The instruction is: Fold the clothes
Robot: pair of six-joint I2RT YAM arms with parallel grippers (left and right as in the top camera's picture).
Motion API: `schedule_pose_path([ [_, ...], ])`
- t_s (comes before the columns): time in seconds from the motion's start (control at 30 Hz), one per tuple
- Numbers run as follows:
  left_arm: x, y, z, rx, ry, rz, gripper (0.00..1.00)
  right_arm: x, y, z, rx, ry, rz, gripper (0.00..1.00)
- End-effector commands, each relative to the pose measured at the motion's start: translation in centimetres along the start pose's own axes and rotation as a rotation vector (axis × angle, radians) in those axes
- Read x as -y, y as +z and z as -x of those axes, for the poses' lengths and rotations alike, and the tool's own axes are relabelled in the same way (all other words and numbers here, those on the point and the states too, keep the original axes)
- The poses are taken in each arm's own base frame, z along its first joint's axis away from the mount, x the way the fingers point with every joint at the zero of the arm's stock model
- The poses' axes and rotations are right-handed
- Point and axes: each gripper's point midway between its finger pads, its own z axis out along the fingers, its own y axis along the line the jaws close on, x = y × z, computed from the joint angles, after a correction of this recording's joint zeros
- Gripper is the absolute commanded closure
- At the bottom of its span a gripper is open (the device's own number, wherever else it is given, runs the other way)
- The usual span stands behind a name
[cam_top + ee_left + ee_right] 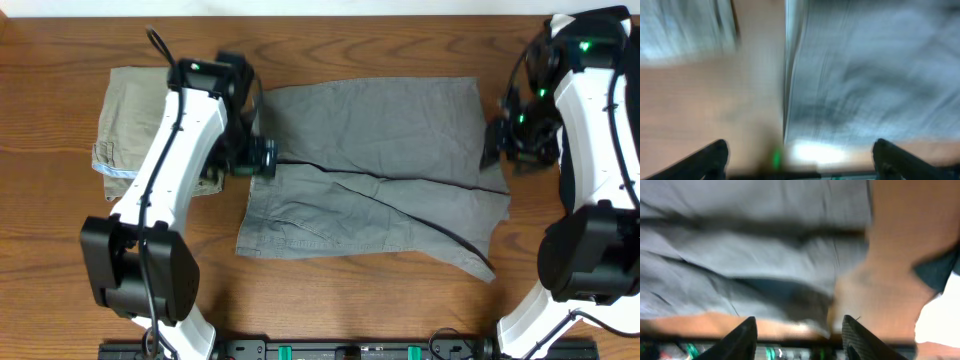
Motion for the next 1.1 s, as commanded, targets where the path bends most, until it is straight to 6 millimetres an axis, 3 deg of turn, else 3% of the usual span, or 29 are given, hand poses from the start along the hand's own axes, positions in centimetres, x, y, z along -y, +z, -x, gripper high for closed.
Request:
schedule_pose_path([
  [0.0,0.3,-1.1,2.7,0.125,0.000,-0.016,0.28,-1.9,-1.6,1.7,0.107,-0.045,0.024,0.58],
  [0.07,0.7,-0.7,4.5,0.183,0.006,-0.031,0.74,-2.4,-1.6,2.9,0.152,-0.060,0.028,0.70],
  [0.1,1.0,-0.4,5.2,0.197,0.008,-0.043,0.89,-2.5,-1.4,3.6,0.168,-0.064,0.029,0.74],
  [0.13,1.4,0.1,5.8,0.206,0.011,-0.062,0.92,-2.6,-1.2,4.1,0.178,-0.067,0.030,0.77],
  [0.3,2.6,3.7,7.2,0.151,0.018,-0.116,0.92,-2.7,1.4,6.0,0.159,-0.079,0.028,0.88],
  [0.53,2.4,9.9,7.3,0.017,0.005,-0.105,0.92,-3.5,7.2,8.9,0.097,-0.159,0.019,0.99],
  [0.63,2.3,11.8,7.4,-0.016,0.000,-0.099,0.93,-3.8,9.9,10.1,0.079,-0.176,0.017,0.99],
  [0.8,2.3,13.6,8.1,-0.016,0.000,-0.099,0.92,-3.7,14.6,11.3,0.028,-0.175,0.012,0.99],
  [1.07,2.9,15.6,11.6,0.096,0.017,-0.118,0.94,-3.0,20.7,13.1,0.007,-0.169,0.010,0.99],
])
